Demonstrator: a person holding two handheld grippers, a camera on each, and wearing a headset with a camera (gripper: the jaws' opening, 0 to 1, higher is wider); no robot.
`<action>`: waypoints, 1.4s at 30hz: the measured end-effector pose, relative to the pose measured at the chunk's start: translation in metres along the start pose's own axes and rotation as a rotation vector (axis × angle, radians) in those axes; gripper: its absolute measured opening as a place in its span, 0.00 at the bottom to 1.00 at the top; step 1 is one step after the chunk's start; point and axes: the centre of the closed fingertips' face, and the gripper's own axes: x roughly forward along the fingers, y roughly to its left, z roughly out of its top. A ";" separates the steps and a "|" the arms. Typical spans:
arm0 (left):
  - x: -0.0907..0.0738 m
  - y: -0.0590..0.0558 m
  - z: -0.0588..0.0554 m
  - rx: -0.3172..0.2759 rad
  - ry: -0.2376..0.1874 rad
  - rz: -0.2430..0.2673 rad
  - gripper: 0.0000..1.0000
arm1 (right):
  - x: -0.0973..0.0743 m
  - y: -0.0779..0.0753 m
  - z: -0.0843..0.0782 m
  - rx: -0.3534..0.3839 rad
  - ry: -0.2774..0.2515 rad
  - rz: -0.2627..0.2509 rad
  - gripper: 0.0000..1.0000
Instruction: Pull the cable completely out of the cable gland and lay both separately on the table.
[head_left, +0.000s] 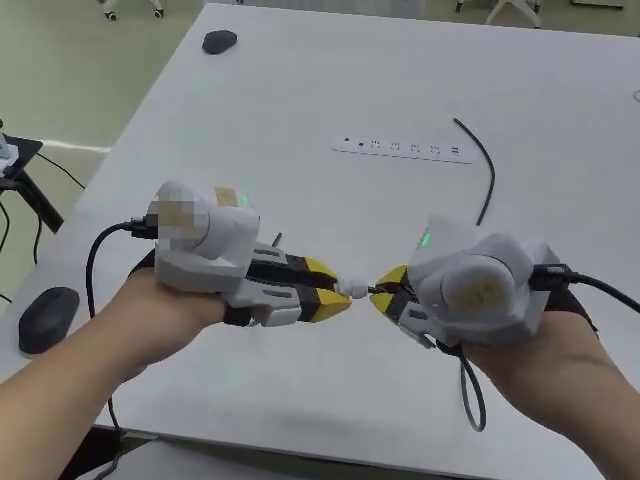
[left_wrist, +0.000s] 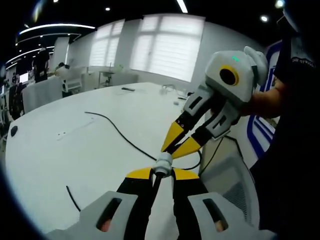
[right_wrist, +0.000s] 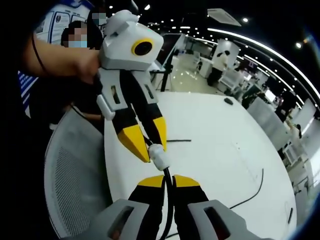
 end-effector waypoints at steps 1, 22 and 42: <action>0.000 0.000 0.000 0.000 -0.001 0.001 0.14 | 0.000 0.000 -0.001 -0.002 -0.001 -0.001 0.00; 0.004 -0.004 -0.003 0.013 0.008 0.011 0.14 | 0.000 -0.001 -0.023 0.142 -0.014 -0.006 0.00; 0.005 -0.004 -0.003 -0.005 -0.002 0.016 0.14 | 0.002 -0.019 -0.101 0.360 0.085 -0.085 0.00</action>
